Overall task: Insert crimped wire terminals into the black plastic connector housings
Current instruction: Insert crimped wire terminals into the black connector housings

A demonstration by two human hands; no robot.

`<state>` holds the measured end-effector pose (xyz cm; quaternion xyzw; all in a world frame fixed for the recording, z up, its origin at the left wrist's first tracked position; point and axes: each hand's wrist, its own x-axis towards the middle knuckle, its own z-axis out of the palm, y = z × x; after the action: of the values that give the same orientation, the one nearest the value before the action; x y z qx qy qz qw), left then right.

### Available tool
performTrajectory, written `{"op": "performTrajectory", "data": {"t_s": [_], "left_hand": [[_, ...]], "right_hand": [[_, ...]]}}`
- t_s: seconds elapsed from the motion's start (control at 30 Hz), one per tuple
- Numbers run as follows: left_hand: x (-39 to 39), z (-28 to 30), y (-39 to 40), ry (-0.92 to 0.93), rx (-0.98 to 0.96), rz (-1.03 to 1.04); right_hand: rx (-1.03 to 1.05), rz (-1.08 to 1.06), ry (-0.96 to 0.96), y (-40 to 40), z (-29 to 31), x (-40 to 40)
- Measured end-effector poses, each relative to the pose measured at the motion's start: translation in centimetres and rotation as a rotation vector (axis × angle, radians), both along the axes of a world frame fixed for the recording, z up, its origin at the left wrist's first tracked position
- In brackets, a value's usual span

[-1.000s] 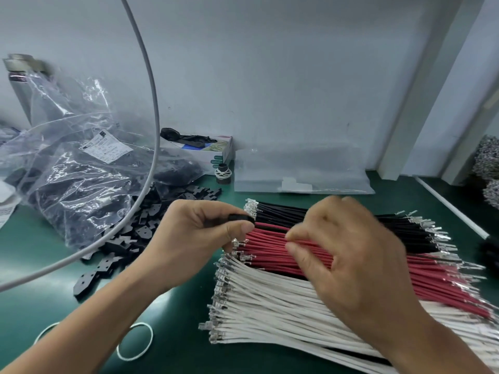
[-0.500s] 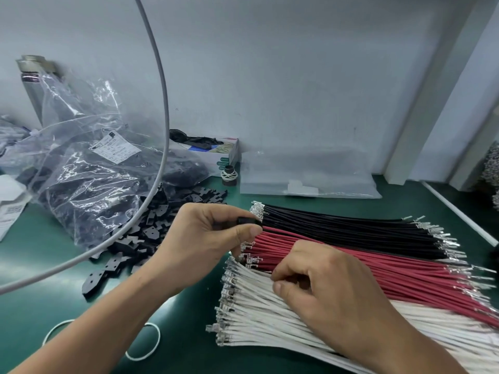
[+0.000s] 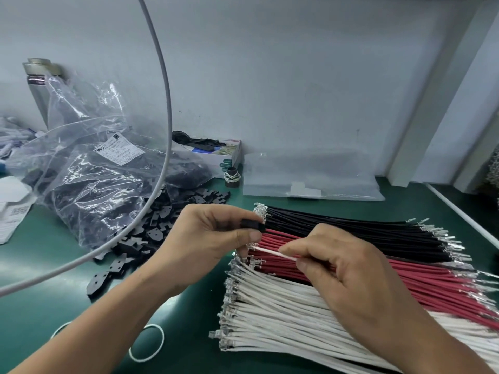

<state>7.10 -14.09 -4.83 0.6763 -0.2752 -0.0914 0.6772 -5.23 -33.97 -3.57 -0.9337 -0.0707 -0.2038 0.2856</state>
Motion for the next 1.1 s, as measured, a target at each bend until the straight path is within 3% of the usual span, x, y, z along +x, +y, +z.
{"op": "performTrajectory", "data": {"t_s": [0.3, 0.6, 0.77, 1.1], "left_hand": [[-0.4, 0.6, -0.1, 0.053, -0.051, 0.015], [-0.4, 0.8, 0.1, 0.086, -0.055, -0.044], [-0.5, 1.0, 0.1, 0.107, -0.061, -0.054], [-0.8, 1.0, 0.1, 0.095, -0.052, -0.079]], "right_hand": [[0.016, -0.073, -0.238, -0.4, 0.9, -0.3], [-0.272, -0.218, -0.370, 0.4, 0.9, -0.3], [-0.168, -0.185, -0.448, -0.1, 0.7, -0.2], [-0.319, -0.141, -0.521, -0.1, 0.4, 0.0]]}}
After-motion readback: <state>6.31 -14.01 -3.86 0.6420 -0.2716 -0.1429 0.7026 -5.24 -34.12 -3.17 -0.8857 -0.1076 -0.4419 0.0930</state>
